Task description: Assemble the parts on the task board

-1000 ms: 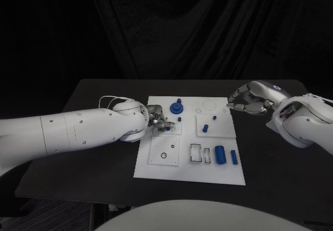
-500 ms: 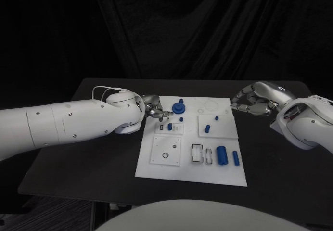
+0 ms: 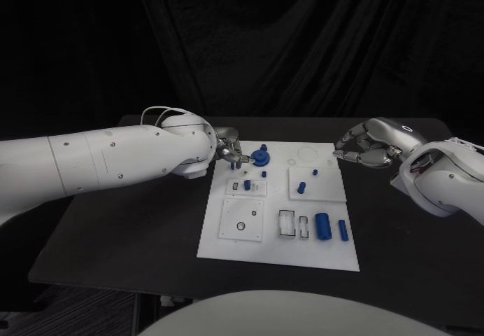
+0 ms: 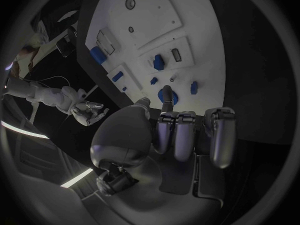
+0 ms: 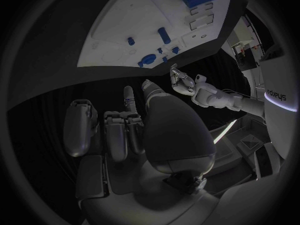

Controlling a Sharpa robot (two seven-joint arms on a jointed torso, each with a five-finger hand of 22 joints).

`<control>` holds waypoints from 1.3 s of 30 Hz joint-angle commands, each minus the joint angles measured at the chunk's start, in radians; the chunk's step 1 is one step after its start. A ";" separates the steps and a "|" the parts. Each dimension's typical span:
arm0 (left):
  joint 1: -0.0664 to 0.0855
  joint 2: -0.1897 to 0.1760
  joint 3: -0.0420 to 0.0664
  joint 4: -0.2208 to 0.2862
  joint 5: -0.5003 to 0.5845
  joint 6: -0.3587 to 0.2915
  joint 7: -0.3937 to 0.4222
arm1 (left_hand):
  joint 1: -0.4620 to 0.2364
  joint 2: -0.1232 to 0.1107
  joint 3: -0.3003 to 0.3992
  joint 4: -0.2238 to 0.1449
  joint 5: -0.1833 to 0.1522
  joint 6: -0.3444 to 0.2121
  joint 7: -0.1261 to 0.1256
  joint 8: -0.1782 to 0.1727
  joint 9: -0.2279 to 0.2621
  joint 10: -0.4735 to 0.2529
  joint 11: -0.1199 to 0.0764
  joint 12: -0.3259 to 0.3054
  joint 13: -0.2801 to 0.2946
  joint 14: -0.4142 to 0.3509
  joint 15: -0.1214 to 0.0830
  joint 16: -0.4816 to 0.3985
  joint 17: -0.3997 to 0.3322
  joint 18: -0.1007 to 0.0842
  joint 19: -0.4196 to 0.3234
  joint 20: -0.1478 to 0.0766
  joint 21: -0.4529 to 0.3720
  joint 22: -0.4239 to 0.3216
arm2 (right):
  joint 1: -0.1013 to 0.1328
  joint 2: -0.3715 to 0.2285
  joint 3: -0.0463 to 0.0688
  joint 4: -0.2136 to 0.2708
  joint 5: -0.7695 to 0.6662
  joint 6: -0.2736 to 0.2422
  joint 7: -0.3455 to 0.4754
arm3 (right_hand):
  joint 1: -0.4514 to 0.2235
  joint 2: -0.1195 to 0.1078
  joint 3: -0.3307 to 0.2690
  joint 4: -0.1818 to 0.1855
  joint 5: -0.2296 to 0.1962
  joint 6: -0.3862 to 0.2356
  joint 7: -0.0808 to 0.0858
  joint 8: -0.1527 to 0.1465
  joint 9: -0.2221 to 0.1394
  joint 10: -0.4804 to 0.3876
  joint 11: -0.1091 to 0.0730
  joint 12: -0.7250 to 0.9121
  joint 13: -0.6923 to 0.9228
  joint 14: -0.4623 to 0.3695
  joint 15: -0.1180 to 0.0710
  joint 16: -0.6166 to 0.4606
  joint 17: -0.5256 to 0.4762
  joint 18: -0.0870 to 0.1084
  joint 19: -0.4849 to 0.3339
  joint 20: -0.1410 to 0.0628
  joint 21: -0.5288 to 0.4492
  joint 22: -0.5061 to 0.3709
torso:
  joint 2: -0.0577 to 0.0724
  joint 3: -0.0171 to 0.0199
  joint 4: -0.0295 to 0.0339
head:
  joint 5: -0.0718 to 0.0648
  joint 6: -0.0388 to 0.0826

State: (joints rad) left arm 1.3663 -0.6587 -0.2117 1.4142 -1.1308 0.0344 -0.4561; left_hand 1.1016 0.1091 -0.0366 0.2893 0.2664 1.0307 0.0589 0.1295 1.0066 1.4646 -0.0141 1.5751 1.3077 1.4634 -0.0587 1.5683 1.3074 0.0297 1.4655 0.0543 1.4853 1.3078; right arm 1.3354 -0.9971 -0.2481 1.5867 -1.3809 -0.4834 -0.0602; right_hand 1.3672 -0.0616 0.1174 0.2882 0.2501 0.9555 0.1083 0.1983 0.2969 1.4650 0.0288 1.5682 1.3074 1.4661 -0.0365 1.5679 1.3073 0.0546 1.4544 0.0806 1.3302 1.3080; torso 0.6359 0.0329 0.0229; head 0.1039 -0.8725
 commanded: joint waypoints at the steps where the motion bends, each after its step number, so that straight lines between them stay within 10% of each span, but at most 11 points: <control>1: 0.005 0.034 0.001 -0.044 0.141 0.181 -0.021 | 0.046 0.001 0.011 -0.011 -0.023 0.011 -0.001 -0.008 -0.005 0.106 0.006 -0.004 0.263 0.107 0.006 0.003 0.263 0.002 0.015 0.007 0.002 0.183 | -0.002 0.000 0.001 -0.002 -0.002 -0.009 -0.016 | 0.001 0.001 0.003 0.001 0.006 0.005 0.002 -0.003 -0.002 0.106 0.005 0.003 0.263 0.105 0.007 0.003 0.263 0.002 -0.003 -0.001 -0.002 0.188 | -0.002 0.0027 -0.0009 | 0.002 0.000; 16: 0.011 0.155 0.002 -0.194 0.191 0.392 -0.128 | 0.099 -0.009 0.018 -0.012 -0.115 0.023 0.005 -0.044 -0.052 0.106 0.011 -0.004 0.263 0.107 0.010 0.003 0.263 0.004 0.011 0.009 -0.005 0.183 | -0.002 0.005 0.001 -0.002 -0.002 -0.004 -0.019 | 0.002 0.002 0.004 0.000 0.009 0.006 0.002 -0.003 -0.002 0.106 0.005 0.003 0.263 0.105 0.007 0.003 0.263 0.002 -0.004 -0.001 -0.003 0.188 | -0.003 0.0012 -0.0023 | 0.002 0.000; 39: 0.009 0.196 0.001 -0.244 0.193 0.391 -0.138 | 0.078 -0.004 0.006 -0.005 -0.123 0.038 0.002 -0.035 -0.041 0.106 0.009 -0.004 0.263 0.107 0.009 0.003 0.263 0.005 0.010 0.009 -0.010 0.182 | -0.002 -0.003 0.001 0.007 -0.002 0.001 -0.022 | 0.006 0.006 0.008 -0.002 0.019 0.007 0.001 -0.003 -0.004 0.106 0.005 0.003 0.263 0.105 0.006 0.003 0.263 0.002 -0.003 -0.001 -0.003 0.188 | -0.002 0.0004 -0.0005 | -0.005 0.000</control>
State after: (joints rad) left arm 1.3743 -0.4659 -0.2115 1.1710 -0.9487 0.4211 -0.5951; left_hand 1.1889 0.1061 -0.0300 0.2828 0.1410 1.0706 0.0590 0.0928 0.9646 1.4645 -0.0073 1.5751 1.3078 1.4671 -0.0551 1.5683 1.3081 0.0297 1.4690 0.0578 1.4808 1.3075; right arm 1.3353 -0.9986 -0.2480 1.5913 -1.3809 -0.4827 -0.0645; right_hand 1.3672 -0.0616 0.1203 0.2854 0.2666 0.9555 0.1083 0.1983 0.2943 1.4650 0.0288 1.5682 1.3073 1.4661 -0.0365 1.5679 1.3073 0.0547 1.4544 0.0805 1.3302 1.3076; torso 0.6335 0.0337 0.0216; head 0.1001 -0.8725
